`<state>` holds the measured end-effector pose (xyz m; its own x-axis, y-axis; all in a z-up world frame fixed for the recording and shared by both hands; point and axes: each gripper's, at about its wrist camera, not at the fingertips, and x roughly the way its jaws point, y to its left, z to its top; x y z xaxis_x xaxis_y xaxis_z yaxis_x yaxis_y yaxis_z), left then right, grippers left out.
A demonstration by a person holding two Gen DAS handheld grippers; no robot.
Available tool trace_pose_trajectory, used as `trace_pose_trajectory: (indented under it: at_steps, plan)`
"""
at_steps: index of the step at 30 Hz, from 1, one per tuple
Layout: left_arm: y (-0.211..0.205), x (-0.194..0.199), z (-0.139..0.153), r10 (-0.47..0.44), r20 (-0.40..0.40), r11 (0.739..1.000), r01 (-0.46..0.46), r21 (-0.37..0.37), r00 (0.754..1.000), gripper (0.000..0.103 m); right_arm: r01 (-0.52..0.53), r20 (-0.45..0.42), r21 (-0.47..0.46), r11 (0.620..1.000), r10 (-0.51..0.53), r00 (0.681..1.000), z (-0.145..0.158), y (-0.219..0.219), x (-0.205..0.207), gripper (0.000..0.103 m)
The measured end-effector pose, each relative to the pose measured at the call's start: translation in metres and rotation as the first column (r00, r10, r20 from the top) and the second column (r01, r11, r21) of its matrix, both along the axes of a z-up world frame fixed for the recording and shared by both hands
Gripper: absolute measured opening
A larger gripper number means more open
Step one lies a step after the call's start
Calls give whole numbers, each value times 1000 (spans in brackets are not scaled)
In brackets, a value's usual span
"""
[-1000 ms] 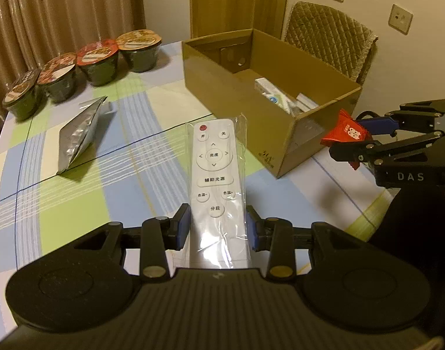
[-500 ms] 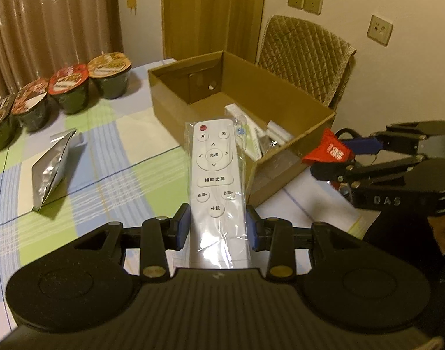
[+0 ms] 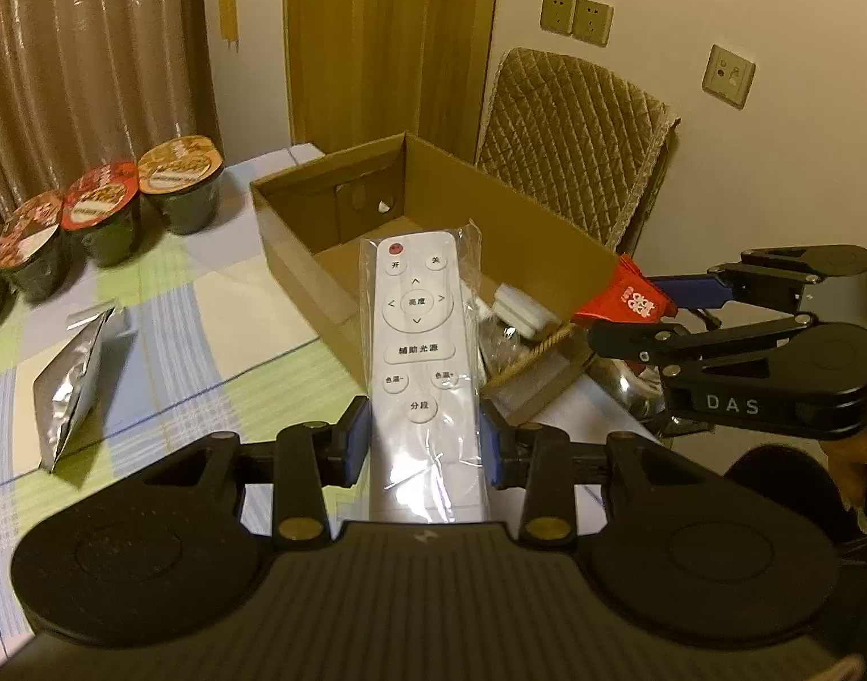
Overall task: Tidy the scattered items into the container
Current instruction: 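Lower the white remote with the left gripper while the right gripper lowers the red packet into the box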
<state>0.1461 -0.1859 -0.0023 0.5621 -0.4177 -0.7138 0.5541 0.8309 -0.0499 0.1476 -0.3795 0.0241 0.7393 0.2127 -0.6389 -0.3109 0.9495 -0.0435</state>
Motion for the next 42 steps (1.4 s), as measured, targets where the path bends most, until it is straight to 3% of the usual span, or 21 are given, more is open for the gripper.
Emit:
trace_pose_trajectory:
  at_steps: [17,40,42]
  plan:
    - [-44,61,-1,-5,-8,1000,5,-28,1000,34,29,22,-14,999,-28,999,1,-24,53,50]
    - [-71,96,-21,-8,-39,999,7,-39,999,34,42,-5,-15,999,-43,999,-17,-37,82,50]
    - [-72,98,-22,5,-29,999,-6,-38,1000,40,43,-9,-18,999,-43,999,-19,-37,83,50]
